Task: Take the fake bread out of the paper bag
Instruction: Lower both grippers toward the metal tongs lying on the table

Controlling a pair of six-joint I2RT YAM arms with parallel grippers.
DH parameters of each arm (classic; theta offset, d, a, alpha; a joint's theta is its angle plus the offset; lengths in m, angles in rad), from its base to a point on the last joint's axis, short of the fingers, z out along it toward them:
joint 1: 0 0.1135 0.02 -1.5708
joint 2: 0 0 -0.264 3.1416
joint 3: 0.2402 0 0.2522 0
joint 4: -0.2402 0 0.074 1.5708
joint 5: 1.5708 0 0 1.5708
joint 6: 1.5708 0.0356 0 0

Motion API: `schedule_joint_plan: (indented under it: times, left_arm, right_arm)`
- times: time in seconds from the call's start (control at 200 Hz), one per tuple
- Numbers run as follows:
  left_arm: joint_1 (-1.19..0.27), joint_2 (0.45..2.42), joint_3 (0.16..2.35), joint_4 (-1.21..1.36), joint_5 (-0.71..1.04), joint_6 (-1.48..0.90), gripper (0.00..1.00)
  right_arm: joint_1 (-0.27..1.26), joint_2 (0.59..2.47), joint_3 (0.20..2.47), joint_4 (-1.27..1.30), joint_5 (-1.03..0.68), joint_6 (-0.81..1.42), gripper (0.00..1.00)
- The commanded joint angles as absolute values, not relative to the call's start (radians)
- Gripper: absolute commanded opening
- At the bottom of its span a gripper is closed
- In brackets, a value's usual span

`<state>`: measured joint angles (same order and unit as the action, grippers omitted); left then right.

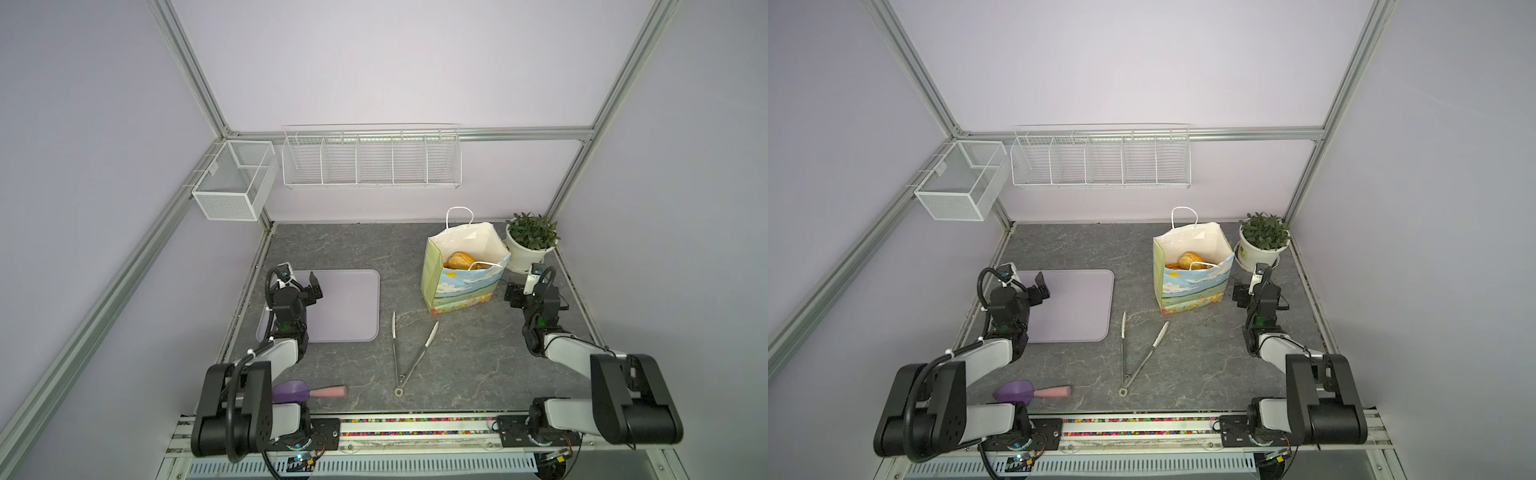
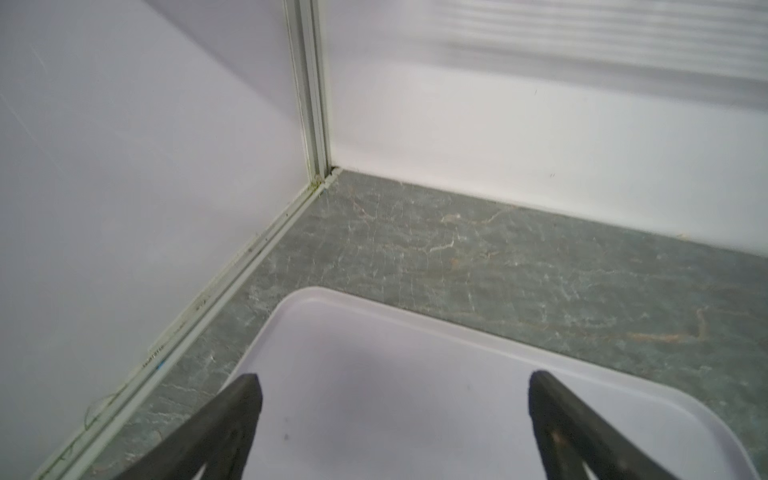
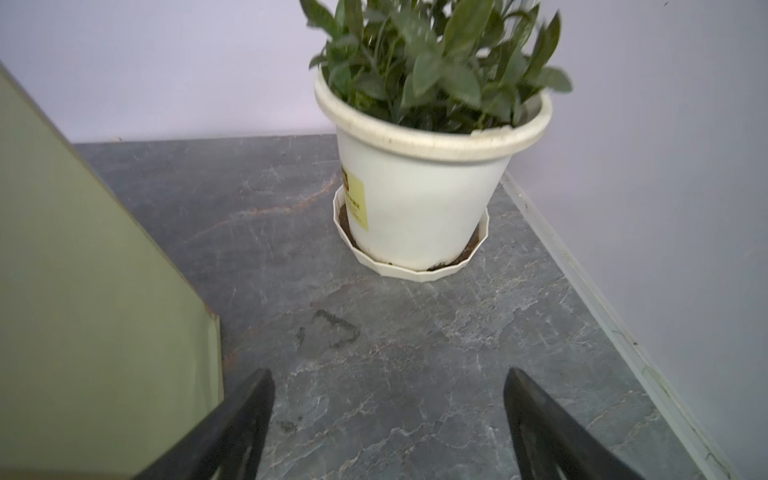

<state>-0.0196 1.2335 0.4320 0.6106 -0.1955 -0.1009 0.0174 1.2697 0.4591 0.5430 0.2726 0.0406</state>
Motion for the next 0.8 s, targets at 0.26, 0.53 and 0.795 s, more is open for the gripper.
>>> schedule_joint_plan:
  times: [0.26, 0.53, 0.795]
  left_arm:
    - [-0.189, 0.989, 0.664, -0.067, -0.08, -0.252, 0.95]
    - [-0.628, 0.948, 0.661, -0.275, -0.187, -0.361, 0.99]
    - [-1.077, 1.014, 0.587, -0.317, -0.4, -0.522, 0.99]
  right_arm:
    - [0.047, 0.905, 0.546, -0.256, 0.292, 0.309, 0.88]
    - [0.197, 0.728, 0.494, -0.453, 0.214, 0.475, 0.9]
    - [0.443, 0.706, 0.46, -0.484, 0.229, 0.579, 0.93]
